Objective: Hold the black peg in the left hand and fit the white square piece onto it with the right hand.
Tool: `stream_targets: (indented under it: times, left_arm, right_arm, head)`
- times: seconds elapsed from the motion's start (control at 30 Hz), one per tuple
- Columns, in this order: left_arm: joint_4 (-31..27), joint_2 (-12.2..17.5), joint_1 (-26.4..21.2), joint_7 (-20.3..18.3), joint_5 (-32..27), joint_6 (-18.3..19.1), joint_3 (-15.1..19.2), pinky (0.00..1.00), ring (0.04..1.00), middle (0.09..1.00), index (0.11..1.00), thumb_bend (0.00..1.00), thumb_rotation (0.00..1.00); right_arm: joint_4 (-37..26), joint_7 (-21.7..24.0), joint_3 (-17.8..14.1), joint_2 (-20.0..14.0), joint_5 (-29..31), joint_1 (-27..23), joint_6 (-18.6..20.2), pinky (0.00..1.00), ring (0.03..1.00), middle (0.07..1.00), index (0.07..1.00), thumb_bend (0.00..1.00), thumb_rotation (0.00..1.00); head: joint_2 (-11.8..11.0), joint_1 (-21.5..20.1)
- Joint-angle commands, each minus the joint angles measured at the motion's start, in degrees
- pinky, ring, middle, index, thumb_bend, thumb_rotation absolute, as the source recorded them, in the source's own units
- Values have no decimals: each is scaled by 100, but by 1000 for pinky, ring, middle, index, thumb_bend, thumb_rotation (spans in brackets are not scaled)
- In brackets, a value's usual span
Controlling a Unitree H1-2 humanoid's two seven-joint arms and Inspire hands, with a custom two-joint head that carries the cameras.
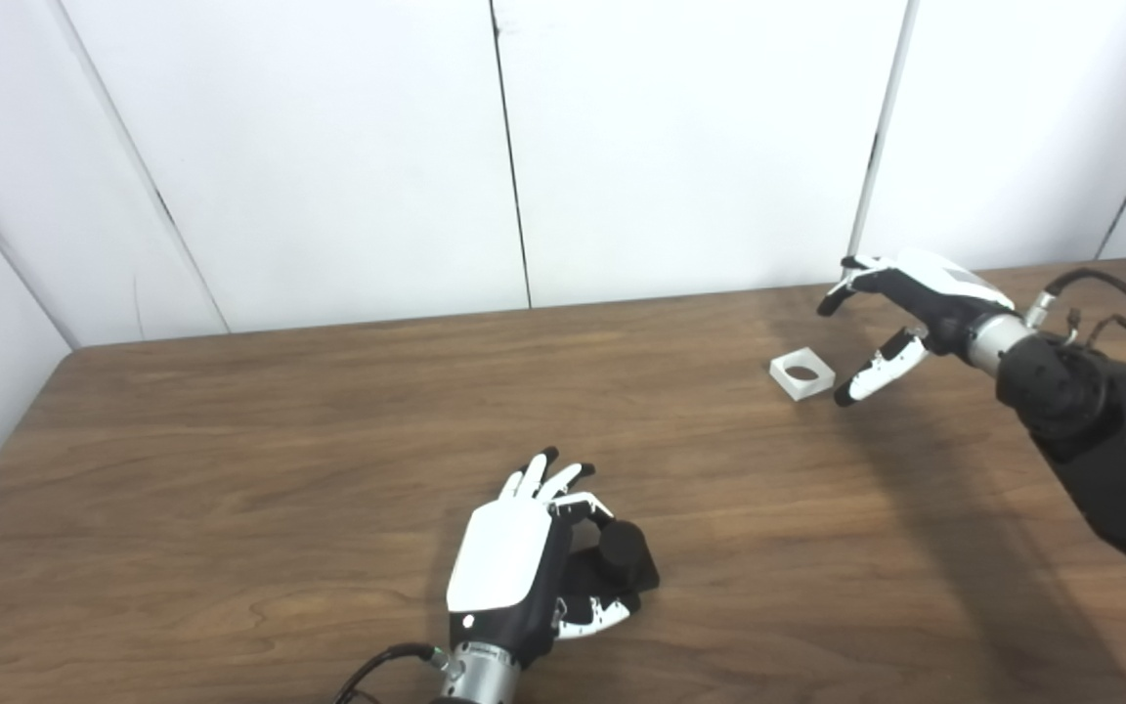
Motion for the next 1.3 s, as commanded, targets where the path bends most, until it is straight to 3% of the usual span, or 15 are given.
stream_targets:
  times: [0.0, 0.53, 1.27]
  left_arm:
    - [166, -6, 37, -120, 77, -56, -80, 961, 987, 886, 488, 512, 73]
    - [325, -91, 4, -25, 95, -124, -67, 976, 984, 886, 488, 512, 75]
    - [259, -125, 42, -98, 132, -77, -62, 978, 982, 885, 488, 512, 76]
  right_arm:
    - [12, 136, 90, -245, -126, -509, -252, 1000, 1000, 973, 718, 983, 185]
    - [419, 398, 371, -330, -317, -944, -351, 1000, 1000, 978, 735, 944, 141]
    - [998, 188, 584, 45, -659, -1256, -454, 1000, 1000, 975, 731, 955, 147]
  head:
    - [2, -7]
    - [-56, 28]
    - [-52, 61]
